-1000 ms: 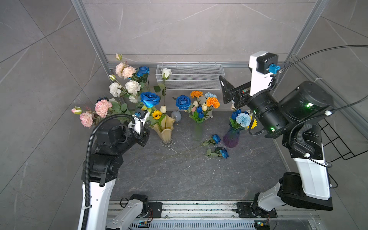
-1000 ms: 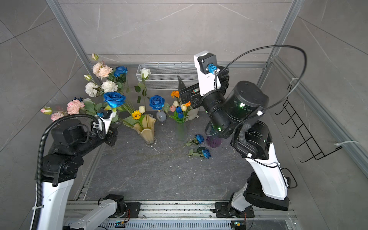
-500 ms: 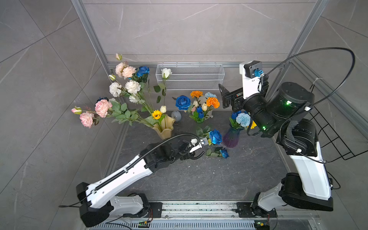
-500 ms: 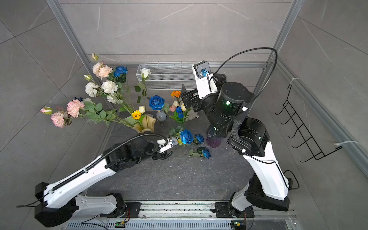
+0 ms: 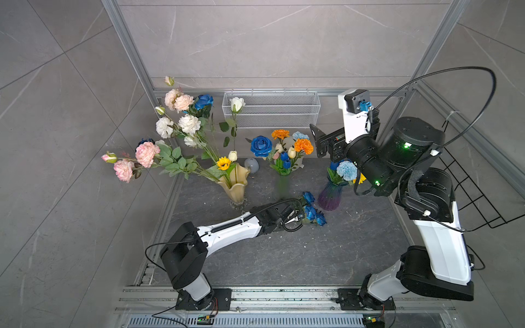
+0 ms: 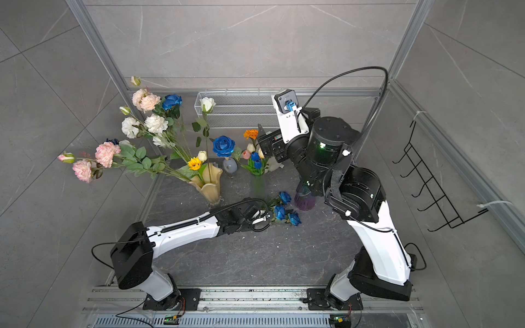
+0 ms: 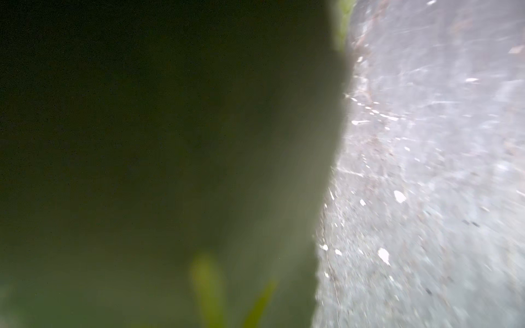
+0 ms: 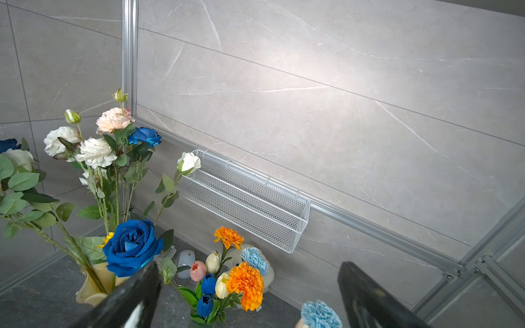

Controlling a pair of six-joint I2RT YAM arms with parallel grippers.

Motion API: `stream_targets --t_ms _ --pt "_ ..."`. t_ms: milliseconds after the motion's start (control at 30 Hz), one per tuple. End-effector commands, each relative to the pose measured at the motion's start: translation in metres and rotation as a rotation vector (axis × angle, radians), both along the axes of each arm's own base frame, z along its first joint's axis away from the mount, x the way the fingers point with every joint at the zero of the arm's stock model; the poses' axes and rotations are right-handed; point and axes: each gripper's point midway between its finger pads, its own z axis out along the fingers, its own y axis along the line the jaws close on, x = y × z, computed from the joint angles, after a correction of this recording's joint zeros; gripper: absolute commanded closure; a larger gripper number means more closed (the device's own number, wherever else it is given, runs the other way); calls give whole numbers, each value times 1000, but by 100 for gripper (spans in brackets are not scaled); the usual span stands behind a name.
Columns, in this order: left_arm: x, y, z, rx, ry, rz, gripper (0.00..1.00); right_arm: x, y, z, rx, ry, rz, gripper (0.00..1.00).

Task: Pick out blue flowers from the vase
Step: Place the flower at the center of the board.

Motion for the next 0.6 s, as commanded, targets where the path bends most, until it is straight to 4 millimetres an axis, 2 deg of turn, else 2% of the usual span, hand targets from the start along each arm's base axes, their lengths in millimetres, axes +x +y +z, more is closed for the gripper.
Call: stream_targets --t_ms 0,167,333,567 --pt "17 -23 1 -64 -34 -4 100 8 11 -16 -8 48 17 0" --pt "35 -31 -19 -81 -41 63 100 18 16 -32 -18 93 25 0" --pt "36 -35 -38 -86 19 74 100 26 25 -44 -45 128 49 0" --pt "36 -24 -51 -82 64 103 62 29 39 -42 -51 135 92 0"
